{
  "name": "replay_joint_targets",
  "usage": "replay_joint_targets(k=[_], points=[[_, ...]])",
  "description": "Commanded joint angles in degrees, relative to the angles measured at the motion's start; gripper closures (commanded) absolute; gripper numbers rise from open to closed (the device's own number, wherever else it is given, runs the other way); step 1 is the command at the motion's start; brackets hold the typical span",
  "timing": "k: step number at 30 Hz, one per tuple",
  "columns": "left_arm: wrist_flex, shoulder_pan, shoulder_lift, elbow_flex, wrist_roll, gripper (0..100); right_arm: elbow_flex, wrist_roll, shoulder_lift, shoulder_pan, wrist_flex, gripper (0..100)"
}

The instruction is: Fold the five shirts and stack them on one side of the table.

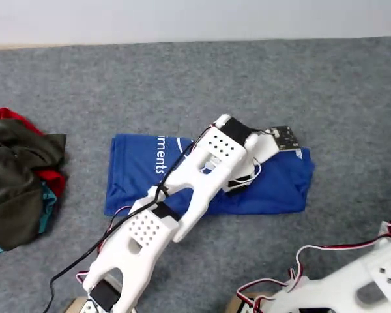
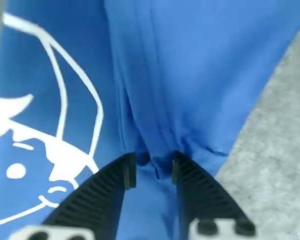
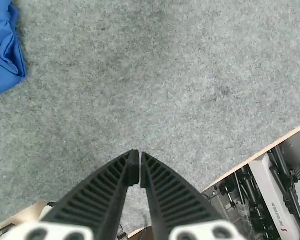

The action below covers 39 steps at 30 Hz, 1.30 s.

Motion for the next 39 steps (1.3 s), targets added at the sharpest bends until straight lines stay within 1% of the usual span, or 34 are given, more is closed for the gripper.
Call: replay_joint_targets(k=[1,3,6,12,14,17,20,22,26,29,33,35,39], points=[[-1.93,-1.23,-3.69,-0.31,-0.62,88,-0.44,0.53,-0.84,0.22,1.10,98.9],[-1.41,-0.35,-3.87,-1.54,-0.44,88,-0.44,0.44,-0.84,0.22,1.01,98.9],[1.93,0.70,-3.87,-6.37,-0.35,88,-0.44,0.35,-0.84,0.22,1.01,98.9],[2.29,0.00,-3.87,-14.55,4.66,88,-0.62,0.53,-0.84,0.22,1.10,98.9],[2.37,-1.23,-4.92,-14.81,7.21,88,-0.70,0.62,-0.84,0.22,1.10,98.9],[2.37,-4.22,-9.67,-10.68,11.60,88,-0.70,0.62,-0.84,0.22,1.10,98.9],[2.29,-8.79,-16.70,-3.47,15.03,88,-0.70,0.62,-0.84,0.22,1.10,98.9],[2.29,-12.84,-21.63,1.63,17.49,90,-0.70,0.62,-0.84,0.22,1.10,98.9],[2.20,-23.03,-29.01,11.47,20.66,92,-0.44,0.70,-0.75,0.22,1.01,98.9],[2.20,-31.30,-32.00,17.89,20.48,91,-0.44,2.11,-0.57,-0.31,0.92,98.9],[2.11,-40.97,-32.88,23.34,20.48,81,-0.35,2.64,-0.75,-3.30,1.10,98.9],[1.85,-44.66,-32.53,25.01,20.13,80,-0.35,2.64,-0.75,-4.97,1.10,98.9],[0.70,-48.35,-30.07,27.12,16.18,80,-0.35,2.64,-0.75,-7.08,1.10,98.9]])
